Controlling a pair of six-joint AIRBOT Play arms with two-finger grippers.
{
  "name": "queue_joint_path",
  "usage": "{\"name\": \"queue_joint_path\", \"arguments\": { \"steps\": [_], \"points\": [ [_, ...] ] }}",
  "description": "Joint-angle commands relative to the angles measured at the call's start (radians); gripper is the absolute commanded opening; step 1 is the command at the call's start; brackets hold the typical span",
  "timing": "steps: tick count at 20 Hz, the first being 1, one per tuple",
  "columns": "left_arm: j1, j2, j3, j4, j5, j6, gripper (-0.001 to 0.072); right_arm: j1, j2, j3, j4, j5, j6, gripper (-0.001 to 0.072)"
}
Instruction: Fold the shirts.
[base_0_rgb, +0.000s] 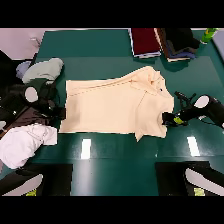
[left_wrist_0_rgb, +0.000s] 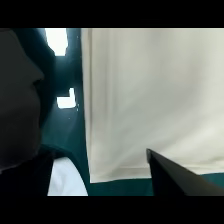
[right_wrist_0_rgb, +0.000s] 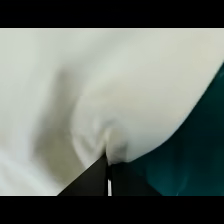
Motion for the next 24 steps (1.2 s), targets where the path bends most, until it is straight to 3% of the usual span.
{"name": "queue_joint_path", "arguments": {
  "steps": [1, 7, 9, 10, 12, 14, 19, 24],
  "points": [
    [0.0, 0.0, -0.091, 0.003, 0.053, -0.028, 0.0676, 0.021, -0.003, 0.035, -0.002, -0.002, 0.0, 0.0016],
    [0.0, -0.035, -0.174, -0.115, 0.142, -0.029, 0.0675, 0.021, -0.003, 0.082, -0.002, 0.019, 0.0, 0.0016],
    [0.0, -0.04, -0.177, -0.198, 0.146, 0.009, 0.0674, 0.021, -0.003, 0.082, -0.001, 0.019, 0.0, 0.0016],
    [0.0, -0.04, -0.177, -0.208, 0.131, 0.015, 0.0628, 0.021, -0.003, 0.082, -0.001, 0.019, 0.0, 0.0016],
    [0.0, -0.04, -0.177, -0.208, 0.078, 0.022, 0.0419, 0.021, -0.003, 0.082, 0.0, 0.019, 0.0, 0.0016],
    [0.0, -0.039, -0.177, -0.208, 0.061, 0.03, 0.0045, 0.021, 0.004, 0.082, 0.0, 0.017, 0.0, 0.0016],
    [0.0, 0.094, -0.013, -0.163, 0.055, 0.044, 0.0025, 0.019, 0.132, 0.174, -0.002, 0.056, -0.001, 0.0015],
    [0.0, 0.322, 0.509, -0.061, -0.035, 0.048, 0.0025, 0.019, 0.315, 0.598, -0.003, 0.13, -0.001, 0.0015]
  ]
}}
